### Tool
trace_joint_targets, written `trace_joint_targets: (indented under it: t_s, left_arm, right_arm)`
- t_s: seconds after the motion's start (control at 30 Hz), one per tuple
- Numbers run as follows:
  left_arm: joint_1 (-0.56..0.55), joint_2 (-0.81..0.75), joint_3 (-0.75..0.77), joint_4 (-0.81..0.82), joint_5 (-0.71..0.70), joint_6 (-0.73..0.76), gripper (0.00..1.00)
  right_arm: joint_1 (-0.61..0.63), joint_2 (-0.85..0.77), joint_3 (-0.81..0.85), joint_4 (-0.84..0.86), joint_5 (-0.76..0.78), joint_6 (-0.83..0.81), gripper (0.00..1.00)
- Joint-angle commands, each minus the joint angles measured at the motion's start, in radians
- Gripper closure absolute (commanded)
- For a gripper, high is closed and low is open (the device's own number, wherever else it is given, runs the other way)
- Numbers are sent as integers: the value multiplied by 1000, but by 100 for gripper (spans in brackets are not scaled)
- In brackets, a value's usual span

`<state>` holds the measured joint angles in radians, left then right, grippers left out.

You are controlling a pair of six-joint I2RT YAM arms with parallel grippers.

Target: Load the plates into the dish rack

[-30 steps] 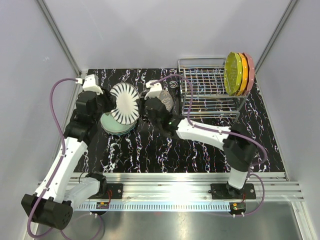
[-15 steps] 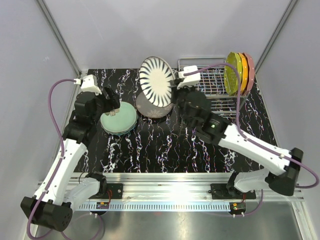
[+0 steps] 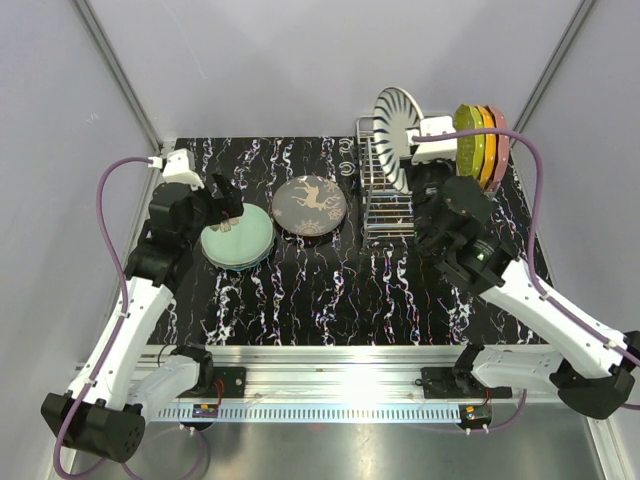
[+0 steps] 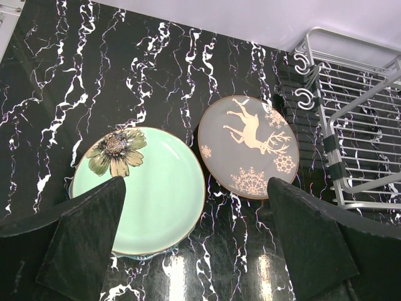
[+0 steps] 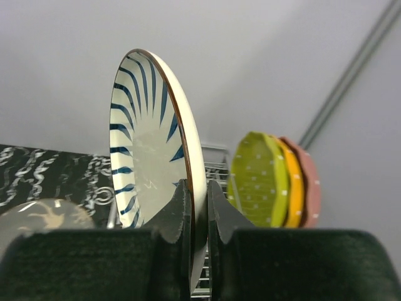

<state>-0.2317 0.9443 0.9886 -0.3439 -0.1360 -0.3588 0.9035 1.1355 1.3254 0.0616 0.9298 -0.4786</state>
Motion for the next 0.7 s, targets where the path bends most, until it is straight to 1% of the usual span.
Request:
trace_joint_targets:
  t_s: [0.0,0.13,0.17,0.23,0.37,0.4,0.43,0.47,0.67]
  left_arm:
    - [5,-2,16,63,-17,3,1]
    - [5,4,19,57,-16,4,1]
    - [3,4,22,56,10,14,1]
    - [5,13,34,43,39,29,6]
    - [5,28,47,29,73,29,10]
    - [5,31,48,23,72,29,9]
    - [5,31,50,22,69,24,4]
    - [5,31,48,20,56,20,1]
    - [5,25,48,14,29,11,1]
  right_arm:
    - [-40,-75,54,123,17,-81,100]
    - [-92,-80,51,148,26,-158,100]
    - [-98,-80,51,158,27,-170,100]
    - [-115,-72,52,173,30,-201,100]
    - [-159,-63,51,185,35,-241,100]
    - [-163,-60,52,185,35,-250,100]
    - [-169,-53,52,182,35,-261,100]
    - [-173,-46,54,179,32,-267,100]
    - [-235,3,52,170,30,-293,100]
